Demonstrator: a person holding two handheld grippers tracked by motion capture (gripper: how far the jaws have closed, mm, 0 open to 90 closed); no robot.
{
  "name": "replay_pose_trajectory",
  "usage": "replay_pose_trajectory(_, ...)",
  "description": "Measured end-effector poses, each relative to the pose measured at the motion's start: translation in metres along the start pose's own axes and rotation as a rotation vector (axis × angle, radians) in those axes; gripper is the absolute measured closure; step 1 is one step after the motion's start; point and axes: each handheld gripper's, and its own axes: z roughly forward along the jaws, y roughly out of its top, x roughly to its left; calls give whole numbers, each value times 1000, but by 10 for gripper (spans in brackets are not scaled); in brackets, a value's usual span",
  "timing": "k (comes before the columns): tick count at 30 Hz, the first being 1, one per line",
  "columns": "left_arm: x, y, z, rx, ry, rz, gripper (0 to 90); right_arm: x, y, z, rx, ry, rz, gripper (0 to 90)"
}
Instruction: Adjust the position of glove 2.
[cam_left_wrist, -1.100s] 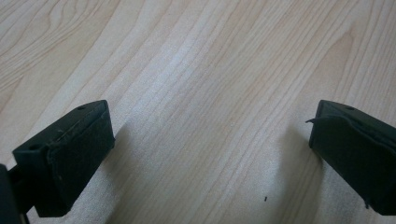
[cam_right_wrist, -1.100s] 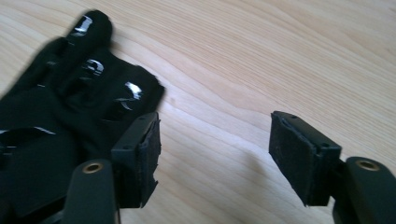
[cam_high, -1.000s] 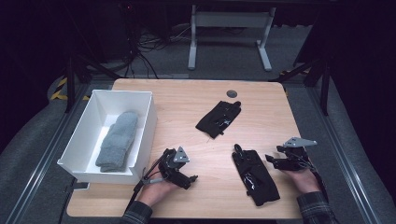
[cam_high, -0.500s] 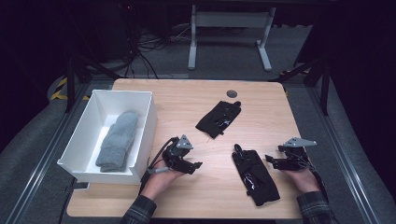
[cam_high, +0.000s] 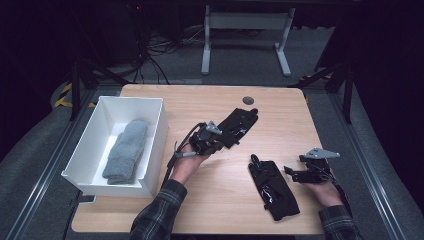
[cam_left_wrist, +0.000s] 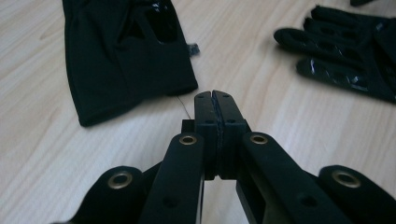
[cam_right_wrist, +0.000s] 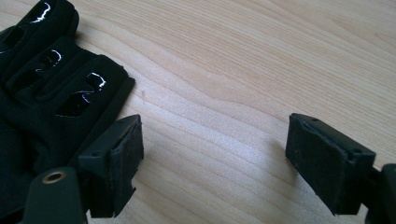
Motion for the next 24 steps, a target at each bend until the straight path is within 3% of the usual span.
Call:
replay_pose_trajectory(7,24,25,15,-32,-5,2,898,0,0,0,3,3,-3,179)
replay_pose_trajectory(12,38,32,31,-45,-10,-19,898,1,1,1,8,6,-9,159)
replay_pose_trajectory(20,49,33,61,-46,-19,-46,898,1,1,1,8,11,-14,158)
replay_pose_trajectory(23,51,30,70,-1,-10,-43,898,1,1,1,8,12,-15,158)
replay_pose_trajectory(24,51,28,71,-14,-23,-53,899,1,1,1,9,13,-14,158)
